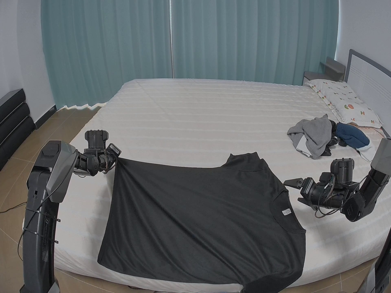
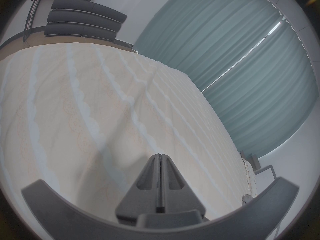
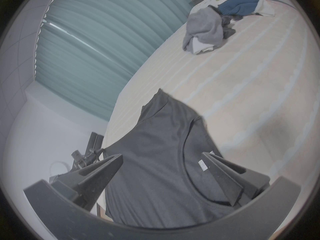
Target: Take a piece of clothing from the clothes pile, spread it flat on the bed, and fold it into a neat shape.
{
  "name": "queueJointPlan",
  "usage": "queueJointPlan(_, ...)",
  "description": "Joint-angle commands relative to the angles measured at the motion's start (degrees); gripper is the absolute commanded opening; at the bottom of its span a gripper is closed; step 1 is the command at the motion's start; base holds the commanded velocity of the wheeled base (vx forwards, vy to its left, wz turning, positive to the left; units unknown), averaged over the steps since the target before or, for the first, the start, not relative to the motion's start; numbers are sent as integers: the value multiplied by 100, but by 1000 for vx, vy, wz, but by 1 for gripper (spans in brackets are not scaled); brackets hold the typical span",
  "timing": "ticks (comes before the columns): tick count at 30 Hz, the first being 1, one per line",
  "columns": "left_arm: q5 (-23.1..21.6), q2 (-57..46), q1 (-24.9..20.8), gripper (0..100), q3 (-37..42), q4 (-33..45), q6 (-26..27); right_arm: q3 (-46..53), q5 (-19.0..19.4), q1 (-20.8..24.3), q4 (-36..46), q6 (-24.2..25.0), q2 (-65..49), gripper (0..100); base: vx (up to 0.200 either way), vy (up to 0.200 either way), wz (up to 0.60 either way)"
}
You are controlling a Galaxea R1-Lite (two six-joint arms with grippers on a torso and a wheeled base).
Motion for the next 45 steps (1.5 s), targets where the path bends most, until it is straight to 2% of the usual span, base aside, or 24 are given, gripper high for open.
queueJointPlan(1,1,22,-1,0,-11,-4,-18,-121,-104,-50,-118,108,332,100,0,0,0)
queueJointPlan(14,-25,31,-36,0,7,-4,-26,-148,-139,-32,-197,187,411,100,0,0,0)
queueJointPlan(16,-34,-4,-45,0,86,-4,-35,-288,-244,21,-171,143,472,100,0,0,0)
queueJointPlan(21,-25,-22,-54,0,218,31,-35,-1326,-271,65,-83,99,1096,100,0,0,0)
queueJointPlan(25,-43,-74,-45,0,367,40,-53,-2161,-253,117,427,-15,1413,100,0,0,0)
queueJointPlan(26,-43,-83,-45,0,429,31,-97,-2741,-253,161,875,-218,1711,100,0,0,0)
queueJointPlan(29,-43,-83,-45,0,438,40,-185,-3426,-271,223,1156,-613,2256,100,0,0,0)
queueJointPlan(33,-43,-83,-36,0,446,40,-220,-3813,-324,346,1218,-745,2687,100,0,0,0)
queueJointPlan(34,-52,-83,-28,0,482,40,-220,-4112,-508,399,1226,-806,2889,100,0,0,0)
queueJointPlan(39,-52,-92,-45,0,526,31,-220,-4850,-570,372,1218,-1044,3302,100,0,0,0)
queueJointPlan(45,-60,-83,-45,0,526,31,-220,-5412,-622,364,1323,-1052,3540,100,0,0,0)
